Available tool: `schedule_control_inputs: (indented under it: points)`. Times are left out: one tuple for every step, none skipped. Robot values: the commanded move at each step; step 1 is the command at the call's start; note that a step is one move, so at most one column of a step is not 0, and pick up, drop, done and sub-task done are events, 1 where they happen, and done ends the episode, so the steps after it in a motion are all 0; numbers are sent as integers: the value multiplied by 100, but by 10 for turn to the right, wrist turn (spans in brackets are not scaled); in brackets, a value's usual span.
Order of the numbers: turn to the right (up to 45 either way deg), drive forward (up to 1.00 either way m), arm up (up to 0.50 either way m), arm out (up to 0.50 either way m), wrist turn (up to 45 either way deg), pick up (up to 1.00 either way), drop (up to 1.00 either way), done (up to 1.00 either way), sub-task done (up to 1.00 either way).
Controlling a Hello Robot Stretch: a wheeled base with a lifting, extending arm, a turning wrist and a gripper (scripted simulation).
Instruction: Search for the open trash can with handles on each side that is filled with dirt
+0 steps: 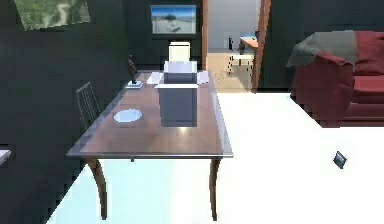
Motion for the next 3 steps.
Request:
schedule_control_inputs:
  points:
    - [210, 0, 0, 0, 0, 0, 0, 0, 0]
    - [0, 5, 0, 0, 0, 0, 0, 0, 0]
    - [210, 0, 0, 0, 0, 0, 0, 0, 0]
